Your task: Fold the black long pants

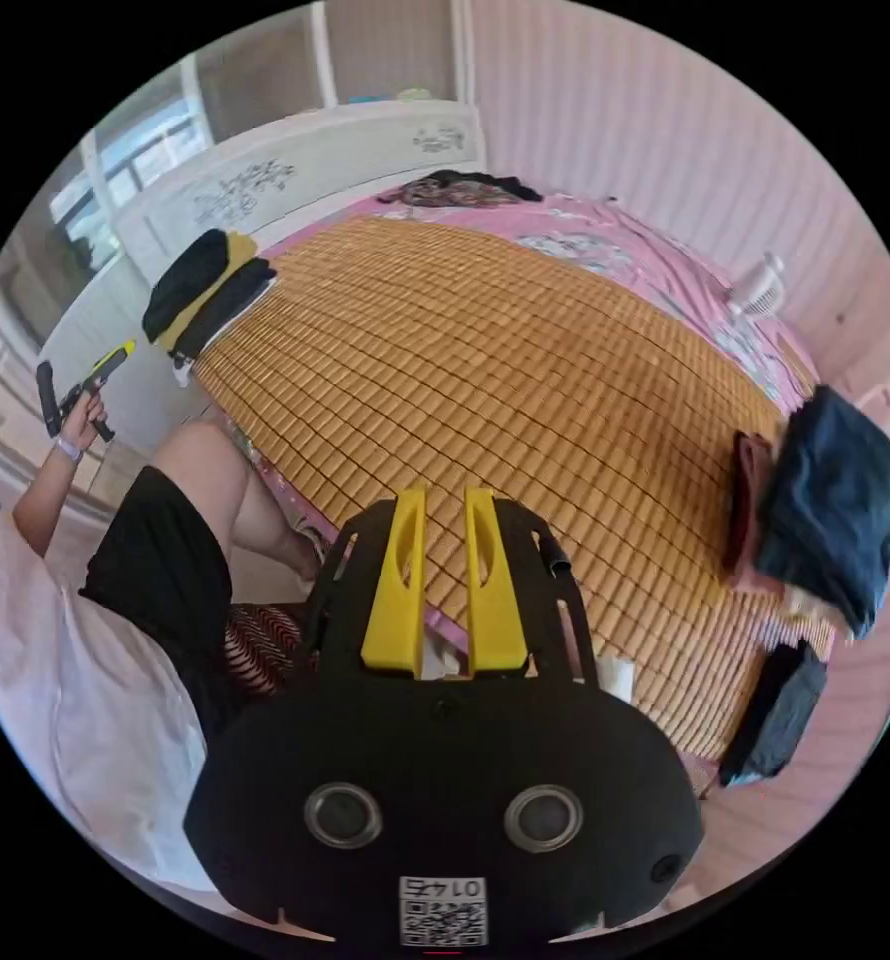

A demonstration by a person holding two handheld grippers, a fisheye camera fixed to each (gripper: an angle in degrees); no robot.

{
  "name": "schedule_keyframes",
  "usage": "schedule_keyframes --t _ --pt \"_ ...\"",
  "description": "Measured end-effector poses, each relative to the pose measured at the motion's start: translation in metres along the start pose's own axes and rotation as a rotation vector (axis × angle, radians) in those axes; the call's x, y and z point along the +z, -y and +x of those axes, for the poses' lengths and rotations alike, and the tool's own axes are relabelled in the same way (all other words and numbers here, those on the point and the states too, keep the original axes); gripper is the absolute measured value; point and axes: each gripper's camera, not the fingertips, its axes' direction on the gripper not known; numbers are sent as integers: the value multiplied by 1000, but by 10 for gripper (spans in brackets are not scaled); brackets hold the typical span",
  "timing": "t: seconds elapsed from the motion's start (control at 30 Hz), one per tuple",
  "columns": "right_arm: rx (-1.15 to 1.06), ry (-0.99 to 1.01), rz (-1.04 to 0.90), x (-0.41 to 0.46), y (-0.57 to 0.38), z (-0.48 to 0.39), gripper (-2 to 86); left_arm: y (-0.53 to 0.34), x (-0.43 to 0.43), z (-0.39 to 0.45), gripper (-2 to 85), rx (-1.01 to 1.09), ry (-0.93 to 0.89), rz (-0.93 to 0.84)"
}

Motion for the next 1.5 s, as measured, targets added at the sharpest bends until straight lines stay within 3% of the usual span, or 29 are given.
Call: schedule_keyframes --t 0.2,0.33,0.5,0.63,0.8,0.97,1.07,1.23,1.4,1.5 --pt "375 -91 149 -98 -148 111 60 60 43 192 -2 303 -430 41" --pt "495 -170 174 -125 -218 159 58 89 77 331 43 499 -682 -50" --pt "637 -135 199 -149 -293 244 75 97 116 476 59 704 -848 -157" --pt "665 -175 215 -166 -316 302 85 107 165 587 73 745 -960 -272" --pt "585 -321 196 -185 -303 387 109 117 223 695 82 748 -989 -376" --pt "536 -342 167 -176 -274 457 122 122 275 782 84 719 -988 -465" --pt "524 -349 22 -148 -268 495 108 119 294 826 85 745 -985 -483" --pt "513 -288 230 -221 -297 527 47 119 310 875 90 752 -999 -493" --pt "707 -98 534 -310 -366 579 29 117 305 910 110 695 -1052 -483" --pt "759 -60 609 -333 -396 587 26 102 301 940 106 799 -918 -518"
